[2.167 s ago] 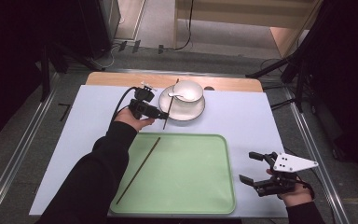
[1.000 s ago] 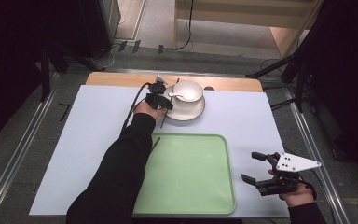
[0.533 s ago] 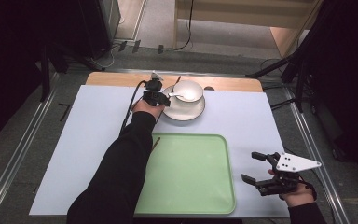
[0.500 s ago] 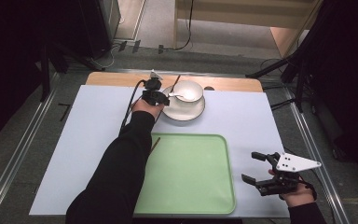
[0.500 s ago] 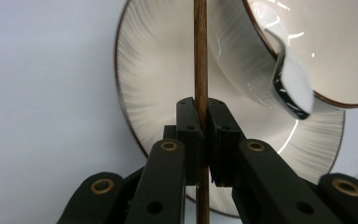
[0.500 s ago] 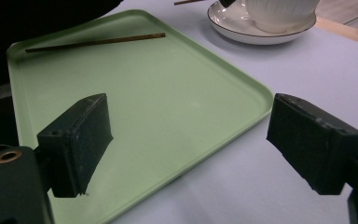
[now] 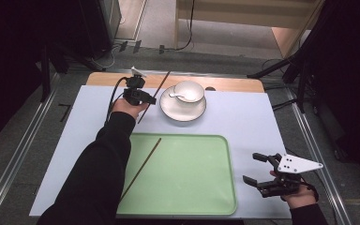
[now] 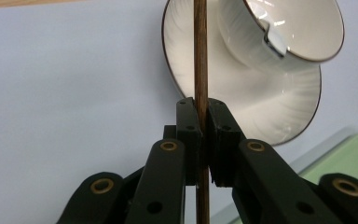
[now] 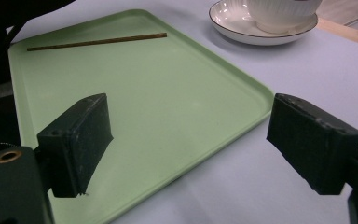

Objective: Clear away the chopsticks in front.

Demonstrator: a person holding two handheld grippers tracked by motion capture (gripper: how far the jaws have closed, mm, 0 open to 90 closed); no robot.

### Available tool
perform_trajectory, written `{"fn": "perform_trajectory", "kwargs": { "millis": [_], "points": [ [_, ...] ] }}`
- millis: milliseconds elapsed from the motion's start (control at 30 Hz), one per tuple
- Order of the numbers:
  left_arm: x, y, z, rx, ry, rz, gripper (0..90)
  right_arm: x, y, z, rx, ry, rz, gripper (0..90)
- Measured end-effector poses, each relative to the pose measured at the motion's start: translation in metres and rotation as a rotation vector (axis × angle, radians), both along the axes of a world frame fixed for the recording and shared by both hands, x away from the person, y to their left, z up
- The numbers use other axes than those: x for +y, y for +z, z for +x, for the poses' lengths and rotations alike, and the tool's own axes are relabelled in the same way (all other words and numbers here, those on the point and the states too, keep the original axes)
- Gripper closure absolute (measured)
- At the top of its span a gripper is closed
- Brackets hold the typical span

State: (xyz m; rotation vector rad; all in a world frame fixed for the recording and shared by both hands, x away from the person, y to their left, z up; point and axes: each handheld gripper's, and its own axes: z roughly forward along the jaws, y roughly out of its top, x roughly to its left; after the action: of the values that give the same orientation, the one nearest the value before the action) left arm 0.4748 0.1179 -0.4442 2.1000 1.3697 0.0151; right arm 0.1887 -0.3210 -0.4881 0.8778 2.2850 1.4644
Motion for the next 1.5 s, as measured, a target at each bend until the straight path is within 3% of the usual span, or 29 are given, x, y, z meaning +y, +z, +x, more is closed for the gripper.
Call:
{"fn": "perform_trajectory", "kwargs": {
  "millis": [233, 333, 600, 1000, 1200, 1300, 1400, 1500],
  "points": [
    [0.015, 0.000, -0.024, -0.023, -0.030, 0.005, 85.5, 0.001, 0.000, 0.000, -0.002, -0.002, 0.000, 14.3],
    [0.020, -0.001, -0.032, -0.039, -0.038, 0.034, 85.5, 0.001, 0.000, 0.000, -0.003, -0.002, 0.000, 14.3],
    [0.040, -0.009, -0.062, -0.029, -0.040, -0.008, 85.5, 0.001, 0.000, 0.000, 0.001, -0.007, -0.001, 14.3],
    [0.064, -0.019, -0.099, -0.023, -0.031, -0.019, 85.5, 0.005, 0.002, 0.003, -0.003, 0.000, 0.005, 14.3],
    [0.072, -0.020, -0.117, -0.015, -0.029, -0.021, 85.5, 0.006, 0.002, 0.006, -0.003, 0.004, 0.004, 14.3],
    [0.074, -0.020, -0.131, -0.019, -0.027, -0.036, 85.5, 0.007, 0.002, 0.006, -0.005, 0.008, 0.007, 14.3],
    [0.074, -0.021, -0.146, -0.032, -0.036, -0.019, 85.5, 0.008, 0.003, 0.007, -0.006, 0.017, 0.003, 14.3],
    [0.077, -0.024, -0.157, -0.018, -0.026, -0.033, 85.5, 0.007, 0.003, 0.007, -0.008, 0.009, 0.004, 14.3]
  ]
}}
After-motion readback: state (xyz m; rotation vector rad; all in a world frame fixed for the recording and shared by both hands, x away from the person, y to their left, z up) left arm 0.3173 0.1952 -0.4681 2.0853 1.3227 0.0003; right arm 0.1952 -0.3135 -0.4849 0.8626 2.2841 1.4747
